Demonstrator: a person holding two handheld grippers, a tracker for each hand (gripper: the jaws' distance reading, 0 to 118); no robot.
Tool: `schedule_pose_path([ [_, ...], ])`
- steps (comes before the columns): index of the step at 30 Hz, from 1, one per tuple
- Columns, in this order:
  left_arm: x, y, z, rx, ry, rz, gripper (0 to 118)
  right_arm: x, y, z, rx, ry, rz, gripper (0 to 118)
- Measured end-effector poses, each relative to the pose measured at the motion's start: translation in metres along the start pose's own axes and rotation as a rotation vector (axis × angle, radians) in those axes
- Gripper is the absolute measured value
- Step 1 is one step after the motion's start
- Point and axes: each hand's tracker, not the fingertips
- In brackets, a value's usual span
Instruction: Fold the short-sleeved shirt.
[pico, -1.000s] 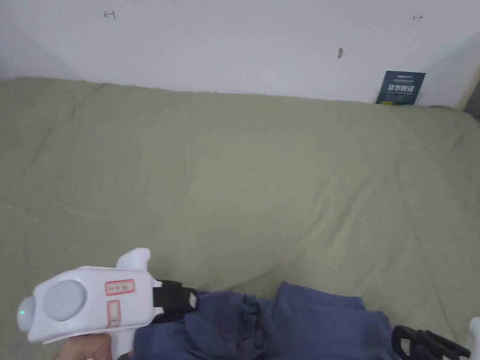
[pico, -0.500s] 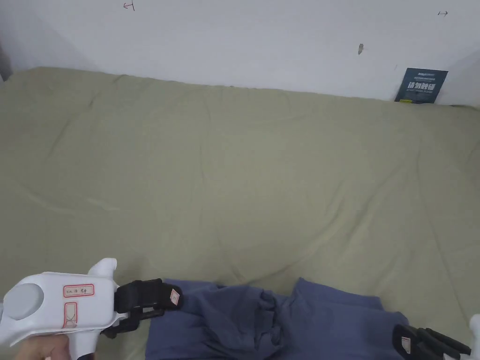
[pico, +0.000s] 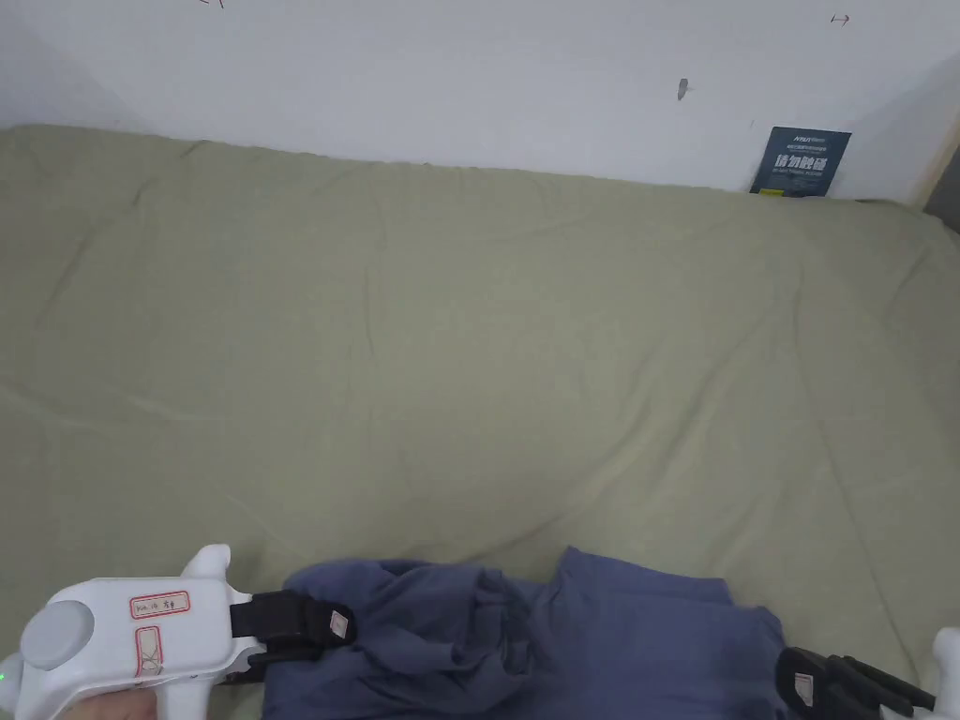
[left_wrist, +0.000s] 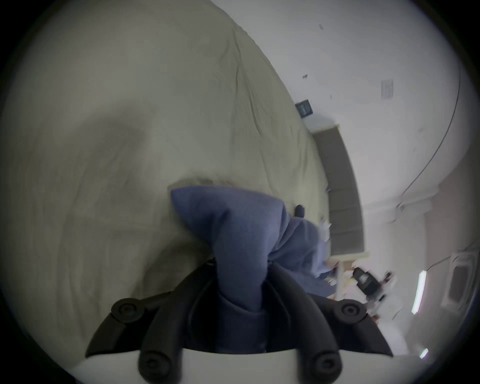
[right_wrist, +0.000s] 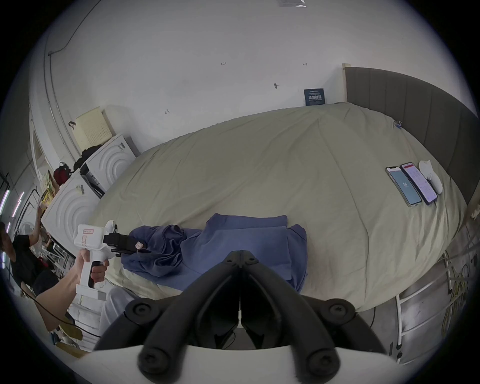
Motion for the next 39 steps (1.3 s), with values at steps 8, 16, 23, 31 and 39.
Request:
schedule_pose_path([
  [8,0.015,0.000,0.069,0.138,0.120,-0.103,15,0.004,0.005,0.005,0.031,0.020,-0.004,1],
  [16,0.082,-0.012,0.142,0.255,0.375,-0.233,15,0.007,0.006,0.003,0.044,0.046,-0.001,1],
  [23,0.180,-0.037,0.086,0.188,0.516,-0.422,15,0.010,-0.001,0.007,0.045,0.055,-0.014,1],
  [31,0.239,-0.073,-0.028,0.038,0.595,-0.633,15,0.027,-0.003,0.018,0.055,0.034,-0.044,1],
  [39,0.248,-0.117,-0.148,-0.045,0.622,-0.865,111,0.045,-0.006,0.030,0.070,-0.004,-0.087,1],
])
